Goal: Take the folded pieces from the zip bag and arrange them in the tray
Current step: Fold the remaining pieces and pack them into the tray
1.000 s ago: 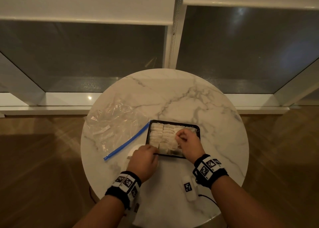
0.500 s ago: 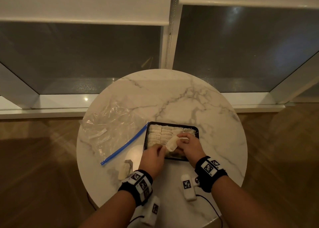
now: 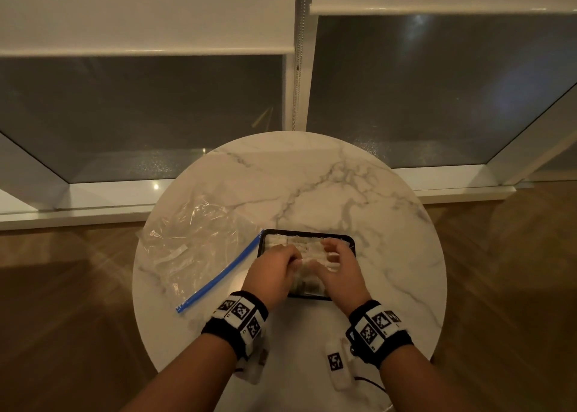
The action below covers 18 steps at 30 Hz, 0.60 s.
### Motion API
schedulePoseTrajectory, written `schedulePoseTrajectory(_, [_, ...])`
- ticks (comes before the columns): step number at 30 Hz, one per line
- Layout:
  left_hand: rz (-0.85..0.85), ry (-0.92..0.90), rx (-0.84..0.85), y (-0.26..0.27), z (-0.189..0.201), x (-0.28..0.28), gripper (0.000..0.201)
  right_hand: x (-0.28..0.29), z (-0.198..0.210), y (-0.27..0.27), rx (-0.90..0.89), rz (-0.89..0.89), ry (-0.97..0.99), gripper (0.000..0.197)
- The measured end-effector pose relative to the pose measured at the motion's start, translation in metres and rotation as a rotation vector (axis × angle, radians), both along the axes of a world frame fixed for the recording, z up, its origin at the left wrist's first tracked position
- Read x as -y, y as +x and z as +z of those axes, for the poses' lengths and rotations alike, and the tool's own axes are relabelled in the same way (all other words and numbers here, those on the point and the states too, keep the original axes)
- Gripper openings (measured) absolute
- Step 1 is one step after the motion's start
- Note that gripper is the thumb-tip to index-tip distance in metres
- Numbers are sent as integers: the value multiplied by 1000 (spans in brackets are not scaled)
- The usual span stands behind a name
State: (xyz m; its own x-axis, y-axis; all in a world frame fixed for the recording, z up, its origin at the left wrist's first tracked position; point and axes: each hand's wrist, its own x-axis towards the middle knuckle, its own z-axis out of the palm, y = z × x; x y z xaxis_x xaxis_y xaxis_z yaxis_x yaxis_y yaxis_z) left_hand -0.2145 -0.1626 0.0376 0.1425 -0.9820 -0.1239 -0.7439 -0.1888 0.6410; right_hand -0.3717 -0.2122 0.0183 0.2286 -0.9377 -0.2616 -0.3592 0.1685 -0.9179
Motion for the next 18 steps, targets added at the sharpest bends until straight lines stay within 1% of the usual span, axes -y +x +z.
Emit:
schedulePoseTrajectory(1, [-63, -6, 62, 1, 4, 2, 16, 1, 0, -2, -59, 95, -83, 33])
schedulePoseTrajectory(2, [-101, -9, 89, 2, 8, 5, 18, 3, 1, -4, -111, 176, -144, 26])
schedulePoseTrajectory(4, [-109, -10, 69, 2, 14, 8, 19, 5, 2, -6, -130, 256, -179, 11])
schedulePoseTrajectory(5, [-100, -8, 44, 1, 18, 9, 19, 6, 3, -7, -112, 267, -160, 8])
schedulePoseTrajectory(9, [-113, -25, -42, -2, 21, 12, 17, 9, 6, -8, -56, 295, -128, 5])
schedulePoseTrajectory(11, [-52, -42, -144, -3, 20, 12, 14, 10, 8, -8, -16, 302, -138, 7])
schedulePoseTrajectory(14, [64, -52, -292, -3, 16, 8, 14, 14, 14, -9, 108, 237, -113, 11])
schedulePoseTrajectory(16, [57, -48, -305, -3, 10, 6, 6, 16, 17, -11, 154, 205, -91, 11])
schedulePoseTrajectory(17, [42, -43, -297, -2, 8, 6, 4, 18, 17, -12, 154, 206, -87, 10])
schedulePoseTrajectory(18, [33, -39, -285, -2, 7, 6, 7, 18, 16, -14, 146, 219, -83, 8])
